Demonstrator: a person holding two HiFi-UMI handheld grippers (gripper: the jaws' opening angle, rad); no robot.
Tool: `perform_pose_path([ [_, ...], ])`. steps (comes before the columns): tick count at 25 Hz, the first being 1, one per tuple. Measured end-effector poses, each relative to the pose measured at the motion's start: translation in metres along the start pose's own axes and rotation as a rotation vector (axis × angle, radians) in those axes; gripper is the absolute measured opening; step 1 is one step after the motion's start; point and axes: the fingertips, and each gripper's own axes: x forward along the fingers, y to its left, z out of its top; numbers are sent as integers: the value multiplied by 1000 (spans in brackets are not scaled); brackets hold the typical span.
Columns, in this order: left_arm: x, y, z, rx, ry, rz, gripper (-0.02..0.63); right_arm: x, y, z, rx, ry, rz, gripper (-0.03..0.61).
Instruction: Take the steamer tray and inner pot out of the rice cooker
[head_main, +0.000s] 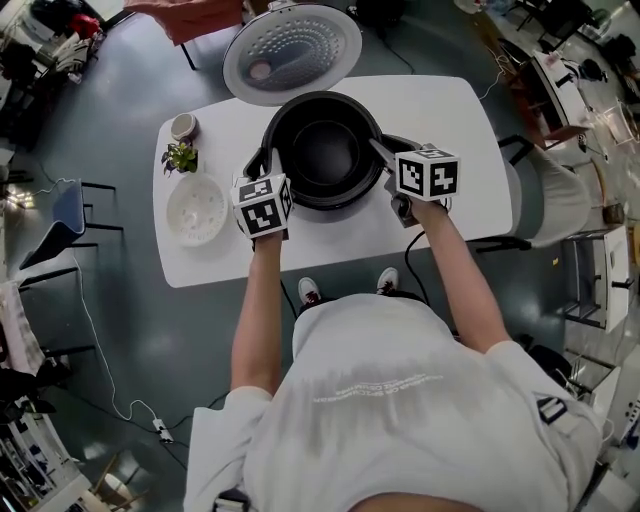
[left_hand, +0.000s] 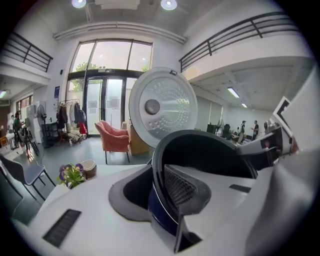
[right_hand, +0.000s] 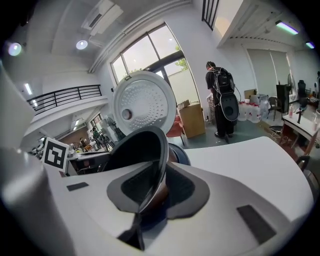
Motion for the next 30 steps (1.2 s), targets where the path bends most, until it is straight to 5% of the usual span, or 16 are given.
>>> perform_pose_path([
  [10, -19, -1, 28, -101, -90, -83, 75, -21, 11, 17, 46, -78, -19, 87],
  [19, -38, -17, 76, -87, -207, -185, 67, -55, 17, 31, 78, -173, -66, 91],
  [30, -55, -57, 124, -184, -306, -397, 57, -110, 9, 46, 98, -290, -141, 94],
])
